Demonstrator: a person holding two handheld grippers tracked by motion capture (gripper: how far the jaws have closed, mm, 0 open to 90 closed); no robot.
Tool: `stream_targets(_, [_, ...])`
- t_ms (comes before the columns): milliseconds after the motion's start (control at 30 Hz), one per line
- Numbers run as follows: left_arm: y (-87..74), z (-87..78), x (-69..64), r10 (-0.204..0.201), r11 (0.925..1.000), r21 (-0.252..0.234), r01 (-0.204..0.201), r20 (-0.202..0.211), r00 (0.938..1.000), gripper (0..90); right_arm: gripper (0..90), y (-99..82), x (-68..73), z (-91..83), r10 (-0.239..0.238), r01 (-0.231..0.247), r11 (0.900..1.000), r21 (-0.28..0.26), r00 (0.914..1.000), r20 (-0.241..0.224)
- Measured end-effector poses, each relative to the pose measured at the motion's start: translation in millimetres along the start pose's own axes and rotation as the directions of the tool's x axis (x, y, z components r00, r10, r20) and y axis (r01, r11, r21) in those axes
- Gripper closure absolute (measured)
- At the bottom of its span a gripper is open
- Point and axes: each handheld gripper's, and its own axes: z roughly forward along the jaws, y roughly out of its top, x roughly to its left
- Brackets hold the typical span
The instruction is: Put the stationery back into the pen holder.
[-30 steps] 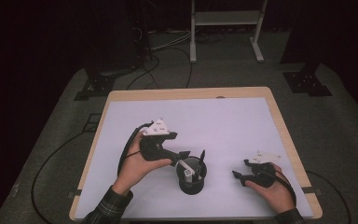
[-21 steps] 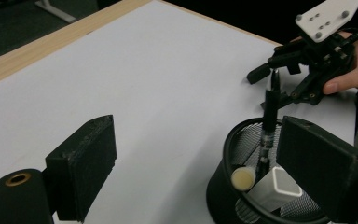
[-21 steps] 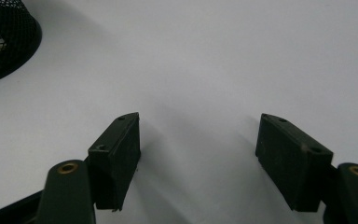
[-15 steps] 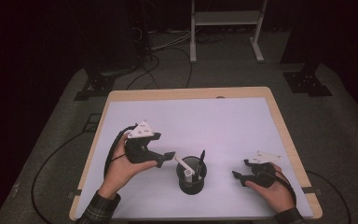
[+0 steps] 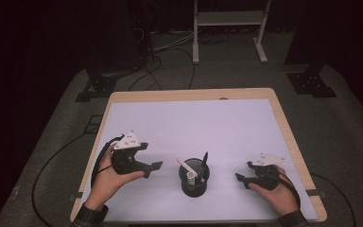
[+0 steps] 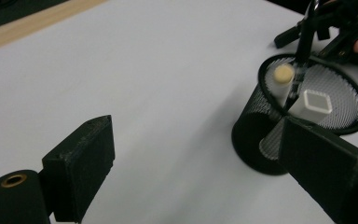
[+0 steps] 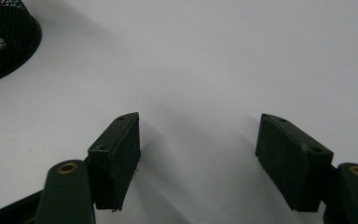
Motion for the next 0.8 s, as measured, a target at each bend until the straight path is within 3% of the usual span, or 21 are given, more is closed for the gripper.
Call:
stream_targets(300, [-28.6, -5.1, 11.2, -0.031, 0.9981, 0.051, 0.035, -0.073, 0.9968, 10.2, 29.7, -0.1, 0.0, 0.0, -0.002, 0.002, 1.0, -0.001, 1.0, 0.001])
stream_targets(500, [-48.8, -2.0, 17.4, -0.032, 0.9927, 0.111, 0.047, -0.133, 0.9907, 10.1, 29.7, -0.1, 0.0, 0.0, -0.002, 0.002, 1.0, -0.001, 1.0, 0.001])
stream_targets(800, [-74.7, 2.6, 22.9, -0.052, 0.9824, 0.169, 0.08, -0.163, 0.9853, 10.1, 29.6, -0.1, 0.1, 0.0, -0.002, 0.002, 1.0, -0.001, 1.0, 0.001])
